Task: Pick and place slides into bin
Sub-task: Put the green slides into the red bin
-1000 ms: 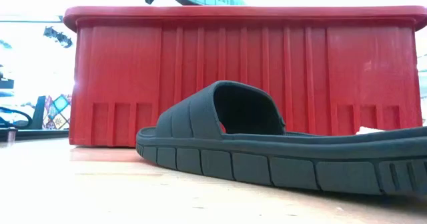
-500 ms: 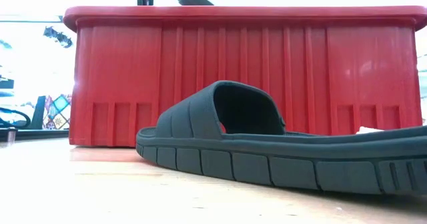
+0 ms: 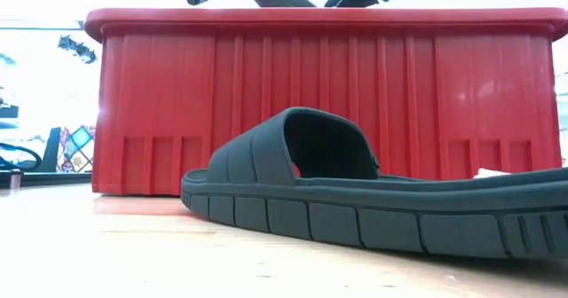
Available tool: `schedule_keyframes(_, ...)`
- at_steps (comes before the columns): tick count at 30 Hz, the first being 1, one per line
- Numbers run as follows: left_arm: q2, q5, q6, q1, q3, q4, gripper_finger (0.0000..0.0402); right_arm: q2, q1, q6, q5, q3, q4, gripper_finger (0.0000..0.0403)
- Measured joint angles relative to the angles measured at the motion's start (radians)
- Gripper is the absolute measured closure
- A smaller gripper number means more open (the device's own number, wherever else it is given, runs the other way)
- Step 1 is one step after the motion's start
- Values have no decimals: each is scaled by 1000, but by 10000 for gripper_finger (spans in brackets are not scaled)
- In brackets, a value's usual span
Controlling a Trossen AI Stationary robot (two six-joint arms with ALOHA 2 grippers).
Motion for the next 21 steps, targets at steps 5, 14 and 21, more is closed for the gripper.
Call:
schedule_keyframes(5, 0, 10, 1, -35, 0, 10, 357, 0, -10, -97, 11, 0, 0, 3)
schedule_keyframes(14, 1, 7, -17, -80, 0, 72, 357, 0, -8, -162, 22, 0, -37, 3)
schedule_keyframes(21, 2, 9, -28, -76, 0, 106, 354, -1, -5, -146, -30, 0, -104, 3)
